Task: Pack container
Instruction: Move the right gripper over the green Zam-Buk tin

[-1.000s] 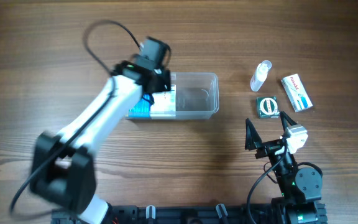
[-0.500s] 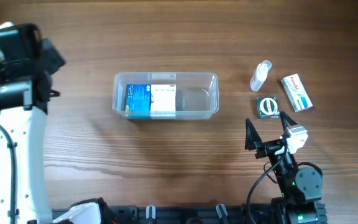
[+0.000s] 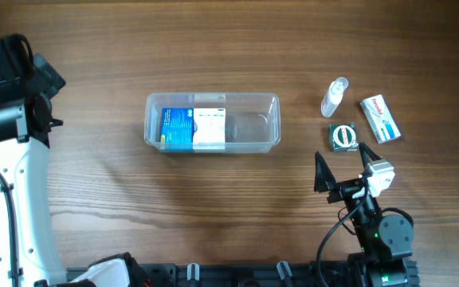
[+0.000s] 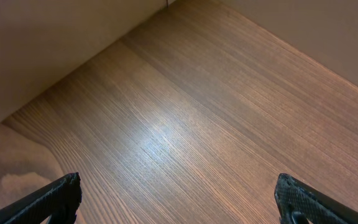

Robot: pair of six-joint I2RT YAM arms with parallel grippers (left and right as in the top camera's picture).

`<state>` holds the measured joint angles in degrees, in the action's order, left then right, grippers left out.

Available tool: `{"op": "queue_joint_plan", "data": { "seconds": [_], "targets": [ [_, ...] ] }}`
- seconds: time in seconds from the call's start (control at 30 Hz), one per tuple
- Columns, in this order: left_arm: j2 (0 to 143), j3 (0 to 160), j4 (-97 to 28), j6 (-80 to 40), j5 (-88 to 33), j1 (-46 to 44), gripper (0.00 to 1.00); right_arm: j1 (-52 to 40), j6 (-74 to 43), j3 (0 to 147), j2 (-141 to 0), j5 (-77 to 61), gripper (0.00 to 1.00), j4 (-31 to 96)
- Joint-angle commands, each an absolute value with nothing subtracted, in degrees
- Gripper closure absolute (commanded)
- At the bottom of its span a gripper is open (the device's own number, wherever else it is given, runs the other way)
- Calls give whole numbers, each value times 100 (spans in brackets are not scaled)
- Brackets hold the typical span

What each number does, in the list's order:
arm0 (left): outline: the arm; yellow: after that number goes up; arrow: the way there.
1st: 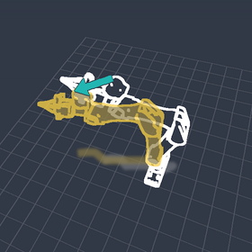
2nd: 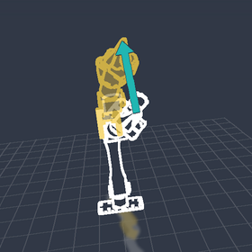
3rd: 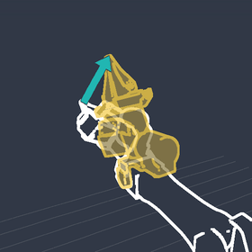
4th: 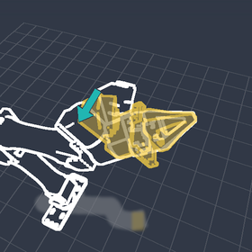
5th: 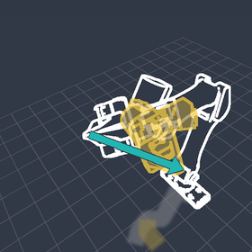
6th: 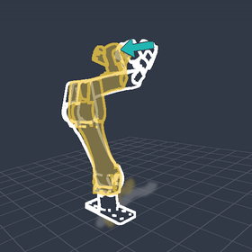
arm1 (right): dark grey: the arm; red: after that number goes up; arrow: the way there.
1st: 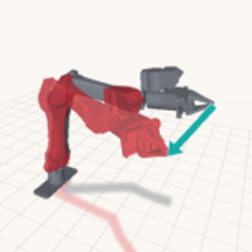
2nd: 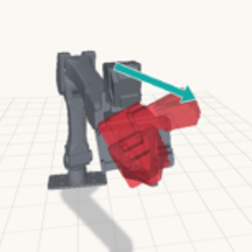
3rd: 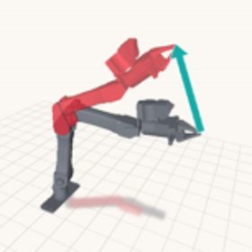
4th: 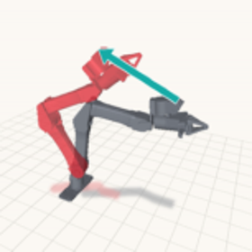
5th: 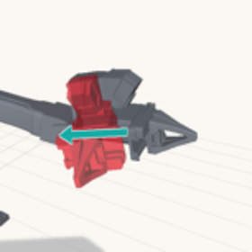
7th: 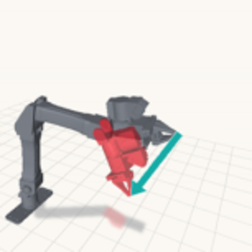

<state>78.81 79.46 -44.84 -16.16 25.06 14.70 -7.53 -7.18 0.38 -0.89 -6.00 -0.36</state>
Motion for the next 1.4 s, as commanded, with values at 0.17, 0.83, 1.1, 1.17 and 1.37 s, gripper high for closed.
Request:
{"op": "queue_joint_plan", "data": {
  "seconds": [0.17, 0.83, 1.1, 1.17, 1.37],
  "targets": [
    [7854, 7972, -4484, -1520, 2582, 1496, 0, -716, -1070, 32, -69, -814, 0, -84],
    [7854, 7972, -4484, -1520, 2582, 1496, 0, -714, -139, 6377, -6313, 89, 0, 6031],
    [7854, 7972, -4484, -1520, 2582, 1496, 0, -716, 585, 6449, -7900, 8, 0, 5894],
    [7854, 7972, -4484, -1520, 2582, 1496, 0, -716, 580, 6449, -8051, -497, 0, 5723],
    [7854, 7972, -4484, -1520, 2582, 1496, 0, -703, 327, 6449, -8093, -209, 0, 5330]
  ]
}}
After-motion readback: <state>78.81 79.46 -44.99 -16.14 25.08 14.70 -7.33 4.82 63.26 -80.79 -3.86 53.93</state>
